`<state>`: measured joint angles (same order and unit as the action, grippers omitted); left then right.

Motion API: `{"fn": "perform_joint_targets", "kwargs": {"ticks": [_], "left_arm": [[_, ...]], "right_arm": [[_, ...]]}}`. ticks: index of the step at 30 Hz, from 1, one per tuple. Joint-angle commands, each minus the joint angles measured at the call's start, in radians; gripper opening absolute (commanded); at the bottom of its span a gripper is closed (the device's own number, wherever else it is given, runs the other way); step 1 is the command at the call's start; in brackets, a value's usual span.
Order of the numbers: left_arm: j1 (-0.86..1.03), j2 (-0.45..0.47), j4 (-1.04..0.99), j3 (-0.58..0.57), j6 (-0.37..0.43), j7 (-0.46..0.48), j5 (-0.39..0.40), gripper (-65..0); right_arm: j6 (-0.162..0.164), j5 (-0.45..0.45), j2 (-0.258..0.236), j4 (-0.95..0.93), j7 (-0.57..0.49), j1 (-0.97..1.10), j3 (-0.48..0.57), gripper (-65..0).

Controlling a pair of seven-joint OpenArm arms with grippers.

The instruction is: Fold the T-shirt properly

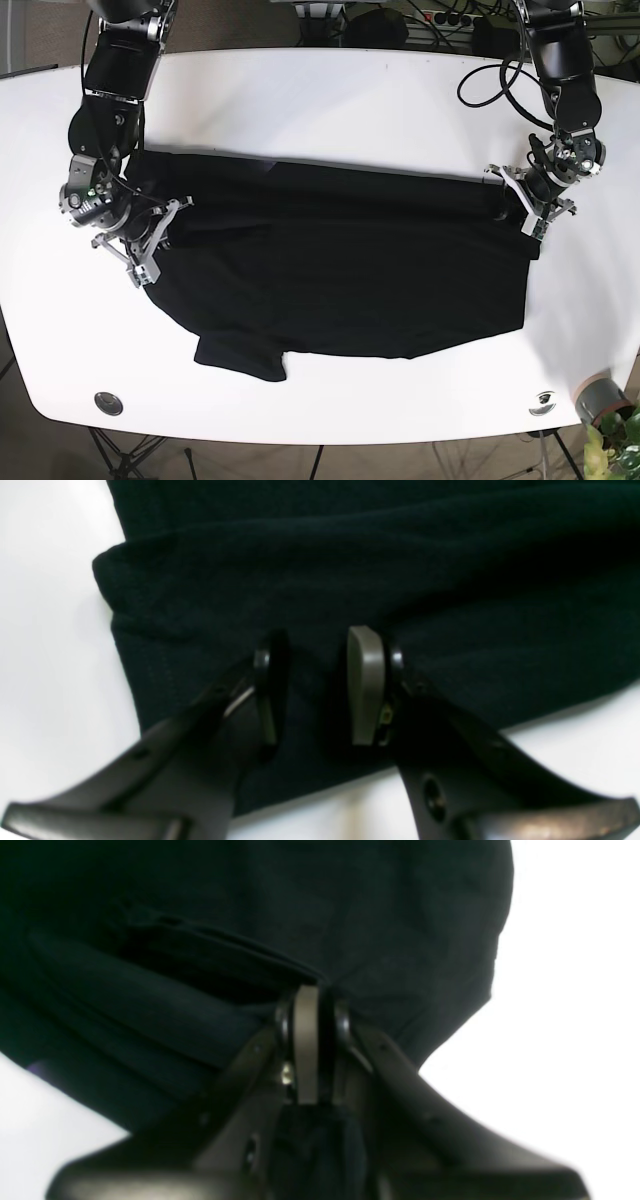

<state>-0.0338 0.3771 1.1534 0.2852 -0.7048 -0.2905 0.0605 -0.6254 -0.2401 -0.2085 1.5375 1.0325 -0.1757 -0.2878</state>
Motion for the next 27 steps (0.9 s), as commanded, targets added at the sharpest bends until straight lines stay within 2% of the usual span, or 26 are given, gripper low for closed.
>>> {"fn": "perform_joint_targets", "kwargs": {"ticks": [1, 11, 13, 14, 18, 21, 23, 27], "left_arm": [[-0.007, 0.018, 0.006, 0.003, 0.007, -0.020, -0.023, -47.8], [-0.007, 0.020, 0.006, 0.003, 0.007, -0.020, -0.023, -47.8], [-0.007, 0.020, 0.006, 0.003, 0.007, -0.020, -0.023, -47.8], [-0.007, 0.020, 0.006, 0.003, 0.007, -0.020, -0.023, -47.8], [-0.007, 0.020, 0.006, 0.003, 0.007, -0.020, -0.023, -47.8], [-0.007, 0.020, 0.006, 0.003, 0.007, -0.020, -0.023, -47.8], [-0.007, 0.020, 0.006, 0.003, 0.007, -0.020, -0.023, -47.8], [-0.007, 0.020, 0.006, 0.003, 0.007, -0.020, -0.023, -47.8]], "right_arm": [[0.003, -0.005, -0.019, -0.010, -0.031, -0.048, -0.004, -62.6], [0.003, -0.005, -0.049, -0.119, -0.110, -0.123, -0.004, -62.0], [0.003, -0.005, -0.050, -0.121, -0.110, -0.134, -0.004, -59.1], [0.003, -0.005, -0.050, -0.119, -0.110, -0.138, -0.004, -56.0], [0.003, -0.005, -0.052, -0.094, -0.110, -0.135, -0.008, -35.2], [0.003, -0.008, -0.055, -0.030, -0.106, -0.107, -0.047, -23.0], [0.003, -0.014, -0.052, 0.016, -0.106, -0.078, -0.075, -19.5], [0.003, -0.006, -0.038, 0.119, -0.105, 0.000, -0.093, -19.0]]}}
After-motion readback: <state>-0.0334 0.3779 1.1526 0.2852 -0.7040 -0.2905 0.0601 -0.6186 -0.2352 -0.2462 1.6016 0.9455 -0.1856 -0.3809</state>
